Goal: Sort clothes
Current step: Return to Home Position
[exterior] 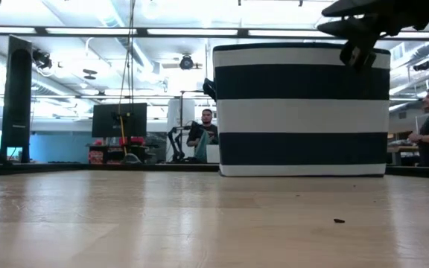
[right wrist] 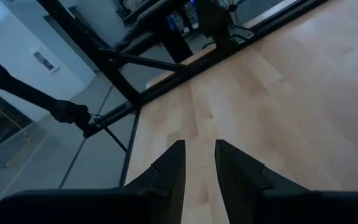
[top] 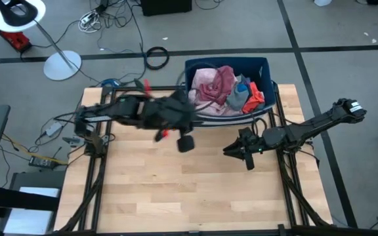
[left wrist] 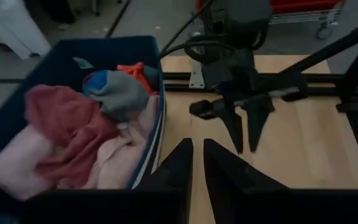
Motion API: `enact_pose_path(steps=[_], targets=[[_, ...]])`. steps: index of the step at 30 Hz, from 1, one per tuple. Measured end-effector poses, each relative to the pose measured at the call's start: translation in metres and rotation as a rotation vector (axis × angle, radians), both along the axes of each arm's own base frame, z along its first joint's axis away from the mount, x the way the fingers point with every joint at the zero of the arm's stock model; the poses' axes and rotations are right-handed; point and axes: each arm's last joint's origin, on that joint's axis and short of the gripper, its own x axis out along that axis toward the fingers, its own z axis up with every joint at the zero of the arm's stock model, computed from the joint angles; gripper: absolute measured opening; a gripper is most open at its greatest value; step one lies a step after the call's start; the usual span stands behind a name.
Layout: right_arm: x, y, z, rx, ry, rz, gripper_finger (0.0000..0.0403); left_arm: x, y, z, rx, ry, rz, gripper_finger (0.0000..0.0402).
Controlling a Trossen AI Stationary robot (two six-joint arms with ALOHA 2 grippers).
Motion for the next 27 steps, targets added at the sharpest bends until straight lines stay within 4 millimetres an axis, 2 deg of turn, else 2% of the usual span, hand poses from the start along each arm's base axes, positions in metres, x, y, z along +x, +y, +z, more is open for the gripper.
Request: enact_pose_path(steps=[5, 9, 13, 21, 24, 27], targets=[[-0.003, 0.002, 0.001, 0.000, 0.000, 0.012, 0.0089, -0.041, -0.009, 0.016, 0.040, -0.004, 0.051, 0.0043], [-0.003, 0.004, 0.001, 0.001, -0.002, 0.006, 0.0089, -0.070, -0.009, 0.004, 0.017, -0.024, 0.090, 0.0043], [-0.004, 0.007, 0.001, 0.009, -0.002, 0.011, 0.0089, -0.096, -0.007, -0.032, -0.031, -0.103, 0.073, 0.0043], [-0.006, 0.010, 0.001, 0.035, 0.002, 0.024, 0.0089, -0.145, 0.003, -0.129, -0.202, -0.253, 0.072, 0.0043], [-0.006, 0.010, 0.001, 0.012, -0.003, 0.011, 0.0089, -0.163, 0.005, -0.158, -0.242, -0.309, 0.067, 0.0043], [-0.007, 0.008, 0.004, -0.027, -0.022, -0.014, 0.0089, -0.178, 0.007, -0.178, -0.282, -0.386, 0.036, 0.0043]])
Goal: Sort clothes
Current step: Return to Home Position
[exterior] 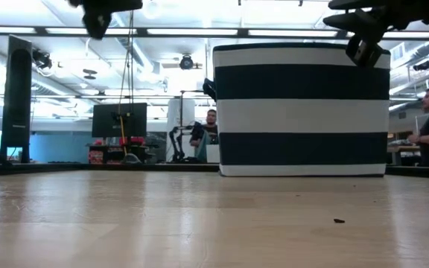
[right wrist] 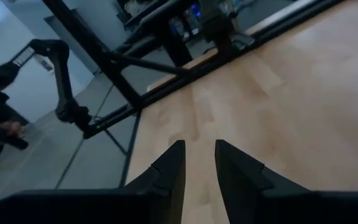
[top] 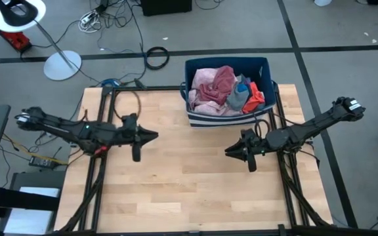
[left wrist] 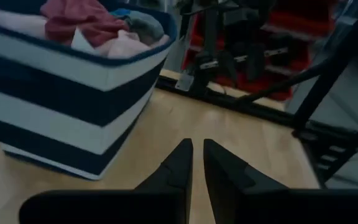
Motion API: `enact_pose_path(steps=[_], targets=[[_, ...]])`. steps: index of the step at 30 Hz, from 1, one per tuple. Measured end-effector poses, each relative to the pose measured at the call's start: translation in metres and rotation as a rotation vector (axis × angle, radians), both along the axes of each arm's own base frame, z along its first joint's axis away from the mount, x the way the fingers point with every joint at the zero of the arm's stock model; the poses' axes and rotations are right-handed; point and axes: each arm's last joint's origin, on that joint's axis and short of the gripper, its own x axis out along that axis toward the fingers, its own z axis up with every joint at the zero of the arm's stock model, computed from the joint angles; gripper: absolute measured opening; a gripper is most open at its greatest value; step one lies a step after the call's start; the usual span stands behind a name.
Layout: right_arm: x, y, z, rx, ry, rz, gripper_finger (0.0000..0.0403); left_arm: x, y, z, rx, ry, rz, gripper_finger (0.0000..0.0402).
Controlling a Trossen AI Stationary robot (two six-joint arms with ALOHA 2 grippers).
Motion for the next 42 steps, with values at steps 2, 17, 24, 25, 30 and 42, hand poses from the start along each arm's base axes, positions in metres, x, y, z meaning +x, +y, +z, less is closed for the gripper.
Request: enact_pose_path(steps=[2, 17, 24, 25, 30, 42], targets=[[-0.002, -0.001, 0.003, -0.026, -0.017, -0.006, 0.0089, -0.007, 0.001, -0.015, -0.018, -0.033, -0.006, 0.0043], [-0.010, -0.004, 0.009, -0.083, -0.050, 0.004, 0.0089, -0.029, 0.005, -0.109, -0.016, -0.069, -0.075, 0.0043], [-0.018, -0.007, 0.017, -0.120, -0.104, 0.006, 0.0089, -0.041, 0.005, -0.138, 0.044, -0.170, -0.216, 0.0041], [-0.019, -0.008, 0.018, -0.131, -0.113, 0.003, 0.0089, -0.041, 0.005, -0.139, 0.048, -0.163, -0.227, 0.0039], [-0.026, -0.012, 0.023, -0.160, -0.135, -0.001, 0.0089, -0.041, 0.011, -0.140, 0.071, -0.153, -0.215, 0.0034], [-0.043, -0.020, 0.013, -0.191, 0.000, -0.040, 0.0089, -0.040, 0.041, -0.141, 0.054, -0.144, -0.208, 0.0009]])
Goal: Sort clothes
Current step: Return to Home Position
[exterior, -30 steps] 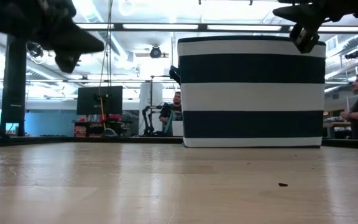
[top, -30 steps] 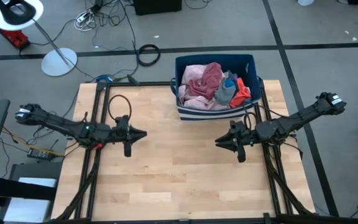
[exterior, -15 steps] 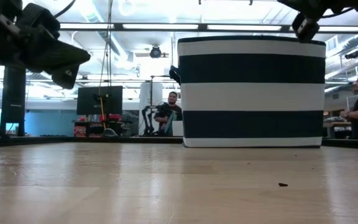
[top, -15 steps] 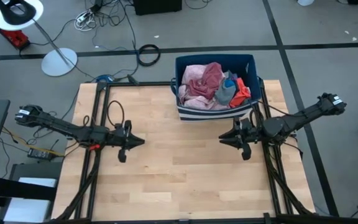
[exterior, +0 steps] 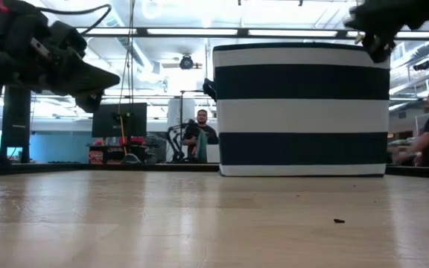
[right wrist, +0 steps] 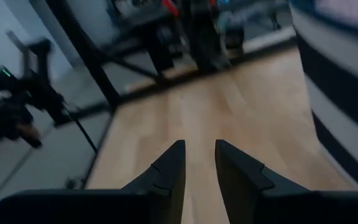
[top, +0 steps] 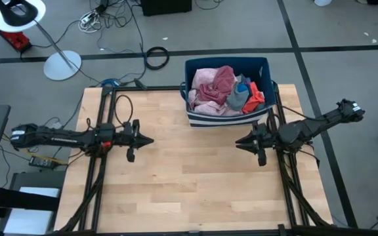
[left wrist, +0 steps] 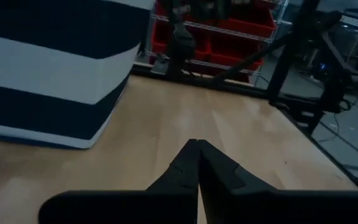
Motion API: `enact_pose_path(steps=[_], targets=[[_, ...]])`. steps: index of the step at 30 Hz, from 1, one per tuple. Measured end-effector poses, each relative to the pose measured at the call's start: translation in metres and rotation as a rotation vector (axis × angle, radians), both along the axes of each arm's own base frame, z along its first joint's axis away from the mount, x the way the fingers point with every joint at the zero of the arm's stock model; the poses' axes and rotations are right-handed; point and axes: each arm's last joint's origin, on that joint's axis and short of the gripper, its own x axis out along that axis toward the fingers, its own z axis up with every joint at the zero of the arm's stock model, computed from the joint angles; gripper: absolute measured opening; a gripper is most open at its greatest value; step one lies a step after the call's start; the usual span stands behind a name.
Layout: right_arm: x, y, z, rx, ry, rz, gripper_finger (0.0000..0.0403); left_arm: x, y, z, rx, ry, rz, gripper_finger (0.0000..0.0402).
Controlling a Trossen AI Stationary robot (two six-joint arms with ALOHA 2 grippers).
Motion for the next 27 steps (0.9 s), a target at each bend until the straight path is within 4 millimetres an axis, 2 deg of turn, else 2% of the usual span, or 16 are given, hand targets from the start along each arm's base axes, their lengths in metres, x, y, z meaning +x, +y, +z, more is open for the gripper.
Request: enact_pose_path(steps=[12, 18, 21, 24, 27], targets=[[-0.006, -0.014, -0.026, -0.095, 0.269, -0.109, 0.0089, -0.006, 0.016, 0.005, -0.005, -0.047, -0.072, 0.0004], [-0.009, -0.017, -0.035, -0.128, 0.364, -0.048, 0.0089, -0.005, 0.017, 0.006, -0.020, -0.049, -0.045, 0.0006], [-0.009, -0.017, -0.047, -0.122, 0.355, -0.043, 0.0089, -0.004, 0.019, 0.012, -0.023, -0.061, 0.004, 0.0006], [-0.007, -0.016, -0.058, -0.106, 0.252, -0.039, 0.0089, -0.002, 0.020, 0.022, 0.007, -0.097, 0.023, 0.0006], [-0.010, -0.017, -0.068, -0.097, 0.208, -0.036, 0.0089, -0.001, 0.020, 0.020, 0.003, -0.054, 0.027, 0.0007]])
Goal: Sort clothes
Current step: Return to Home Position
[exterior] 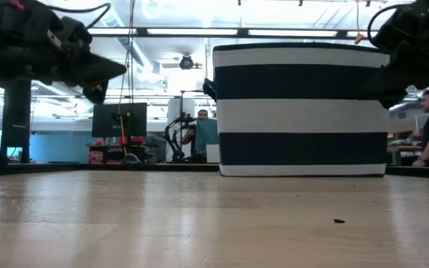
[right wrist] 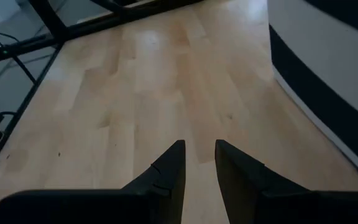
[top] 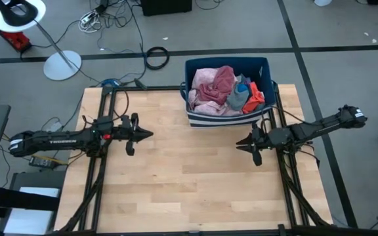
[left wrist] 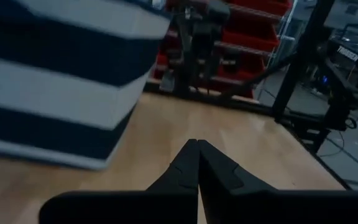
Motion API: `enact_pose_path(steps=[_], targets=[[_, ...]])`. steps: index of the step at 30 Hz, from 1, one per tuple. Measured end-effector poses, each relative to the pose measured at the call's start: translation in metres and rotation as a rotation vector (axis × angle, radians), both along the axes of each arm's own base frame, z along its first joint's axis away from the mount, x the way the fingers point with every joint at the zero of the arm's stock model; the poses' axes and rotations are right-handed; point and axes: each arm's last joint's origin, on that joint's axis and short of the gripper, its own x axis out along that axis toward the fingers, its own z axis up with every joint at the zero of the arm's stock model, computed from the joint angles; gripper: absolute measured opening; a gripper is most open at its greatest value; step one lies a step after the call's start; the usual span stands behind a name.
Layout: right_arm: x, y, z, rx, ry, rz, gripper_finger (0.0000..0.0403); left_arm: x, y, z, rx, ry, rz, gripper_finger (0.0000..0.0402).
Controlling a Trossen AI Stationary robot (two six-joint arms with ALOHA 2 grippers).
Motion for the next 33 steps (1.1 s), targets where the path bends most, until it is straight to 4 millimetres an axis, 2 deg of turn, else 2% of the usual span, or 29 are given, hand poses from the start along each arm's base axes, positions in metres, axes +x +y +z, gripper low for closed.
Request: enact_pose_path(steps=[7, 16, 24, 33], targets=[[-0.011, -0.002, -0.002, 0.015, -0.024, 0.031, 0.0089, -0.008, -0.002, -0.001, -0.050, 0.034, 0.011, 0.0007], [-0.025, -0.006, 0.001, 0.019, -0.053, 0.032, 0.0089, -0.029, -0.006, -0.001, -0.057, 0.039, 0.055, 0.0007], [-0.031, -0.007, -0.010, 0.038, 0.059, 0.030, 0.0089, -0.043, -0.013, -0.009, -0.068, 0.098, 0.050, 0.0007], [-0.036, -0.008, -0.018, 0.037, 0.159, 0.014, 0.0089, -0.045, -0.014, -0.008, -0.039, 0.093, 0.032, 0.0007]])
